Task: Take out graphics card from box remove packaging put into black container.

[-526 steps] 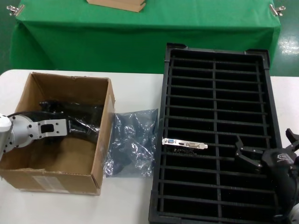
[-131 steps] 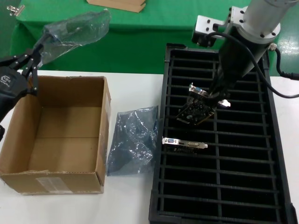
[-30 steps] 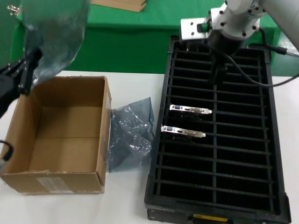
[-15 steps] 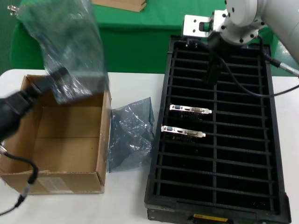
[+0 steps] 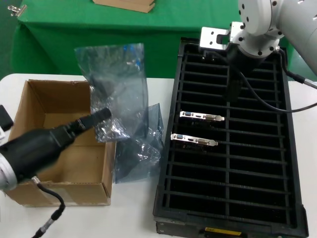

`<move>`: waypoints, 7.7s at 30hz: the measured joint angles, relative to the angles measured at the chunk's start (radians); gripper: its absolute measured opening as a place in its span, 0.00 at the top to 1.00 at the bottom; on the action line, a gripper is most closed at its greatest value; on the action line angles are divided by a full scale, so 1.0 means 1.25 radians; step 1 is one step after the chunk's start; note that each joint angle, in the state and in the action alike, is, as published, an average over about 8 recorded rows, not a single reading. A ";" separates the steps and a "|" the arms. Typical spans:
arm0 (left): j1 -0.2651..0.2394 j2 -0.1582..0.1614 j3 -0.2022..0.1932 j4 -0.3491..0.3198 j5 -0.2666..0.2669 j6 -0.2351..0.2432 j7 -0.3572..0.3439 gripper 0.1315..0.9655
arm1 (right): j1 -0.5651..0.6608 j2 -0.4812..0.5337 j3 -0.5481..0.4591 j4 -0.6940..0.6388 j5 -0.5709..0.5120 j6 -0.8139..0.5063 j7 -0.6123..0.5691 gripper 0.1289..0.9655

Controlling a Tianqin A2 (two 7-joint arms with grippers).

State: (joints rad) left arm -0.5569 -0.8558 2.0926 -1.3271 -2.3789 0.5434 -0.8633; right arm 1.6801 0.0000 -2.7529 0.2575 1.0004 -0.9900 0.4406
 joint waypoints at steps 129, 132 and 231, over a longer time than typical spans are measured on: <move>0.270 0.387 -0.467 -0.157 0.374 -0.207 0.554 0.00 | -0.789 0.141 0.577 0.567 0.362 0.451 -0.212 0.00; 0.286 0.392 -0.460 -0.163 0.383 -0.229 0.567 0.00 | -0.843 0.151 0.610 0.616 0.389 0.483 -0.225 0.00; 0.431 0.440 -0.400 -0.213 0.456 -0.416 0.680 0.00 | -1.300 0.232 0.895 1.033 0.617 0.765 -0.341 0.00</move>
State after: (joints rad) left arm -0.0176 -0.3058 1.5927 -1.5939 -1.8089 0.0228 -0.0137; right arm 0.0556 0.2901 -1.6346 1.5492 1.7722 -0.0342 0.0141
